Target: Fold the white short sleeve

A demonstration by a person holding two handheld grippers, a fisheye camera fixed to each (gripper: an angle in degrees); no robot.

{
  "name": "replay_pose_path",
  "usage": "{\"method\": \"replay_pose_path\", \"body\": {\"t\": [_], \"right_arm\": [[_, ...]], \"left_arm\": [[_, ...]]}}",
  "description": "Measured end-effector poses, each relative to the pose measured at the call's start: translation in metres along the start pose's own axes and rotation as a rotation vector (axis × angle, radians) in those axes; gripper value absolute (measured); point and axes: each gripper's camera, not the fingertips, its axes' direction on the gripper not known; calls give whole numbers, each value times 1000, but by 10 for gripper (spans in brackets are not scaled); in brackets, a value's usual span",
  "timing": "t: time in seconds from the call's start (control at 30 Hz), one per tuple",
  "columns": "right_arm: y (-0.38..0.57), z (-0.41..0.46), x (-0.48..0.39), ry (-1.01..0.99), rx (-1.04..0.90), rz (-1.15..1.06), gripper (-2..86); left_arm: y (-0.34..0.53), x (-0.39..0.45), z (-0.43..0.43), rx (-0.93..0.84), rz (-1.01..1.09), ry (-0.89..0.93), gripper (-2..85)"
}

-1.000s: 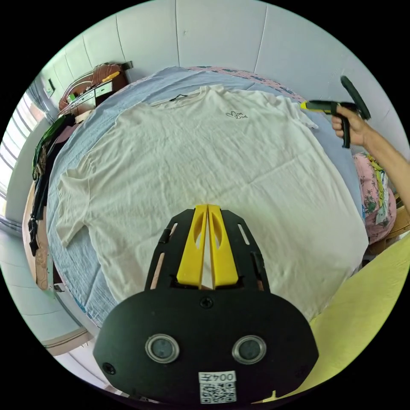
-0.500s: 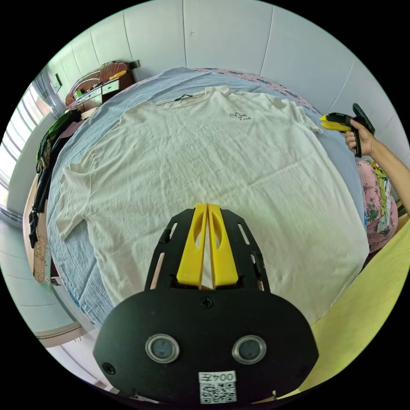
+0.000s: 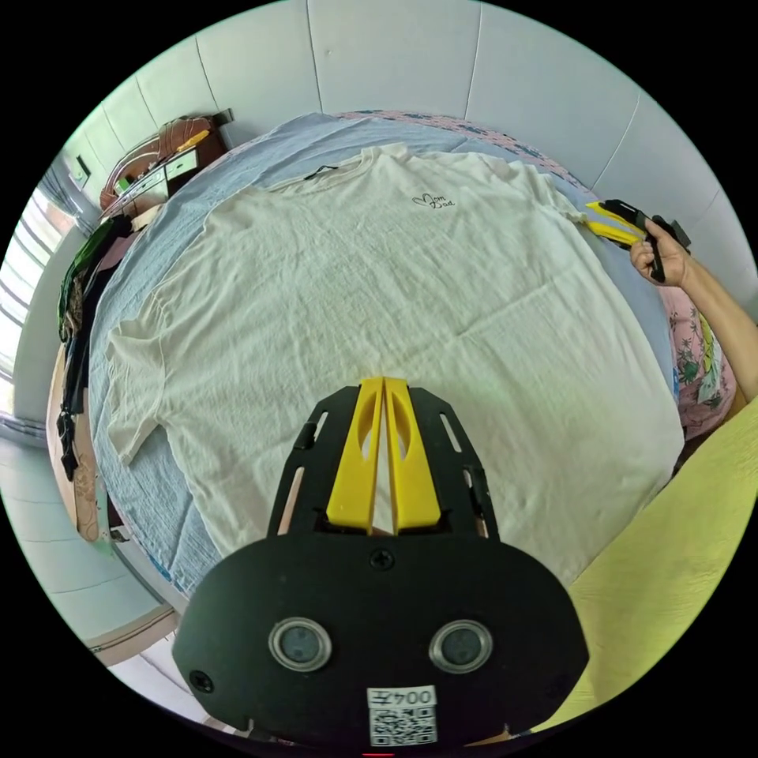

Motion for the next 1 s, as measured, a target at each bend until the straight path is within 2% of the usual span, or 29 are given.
{"method": "replay_pose_path", "body": {"t": [0.1, 0.2, 0.37, 0.53, 0.6, 0.67, 0.77, 1.0], "right_arm": [[5, -23, -8, 21, 19, 39, 92], [15, -48, -12, 27, 54, 43, 99], [4, -68, -8, -37, 48, 49, 102], [2, -79, -12, -41, 42, 29, 86], [3, -84, -8, -26, 44, 33, 64], [5, -89, -4, -38, 49, 28, 55], [9, -96, 0, -55, 49, 19, 52], [15, -103, 4, -84, 30, -3, 78]], "left_arm": [[-14, 5, 12, -45, -29, 48, 9], [-43, 23, 7, 52, 15, 132, 16], [-169, 106, 13, 183, 313, 198, 57], [-309, 220, 48, 157, 600, 259, 96], [-354, 270, 73, 81, 731, 230, 96], [-402, 338, 110, -6, 895, 106, 89], [-437, 404, 147, 4, 1044, -7, 67], [-473, 497, 229, -115, 1228, -51, 36]]}}
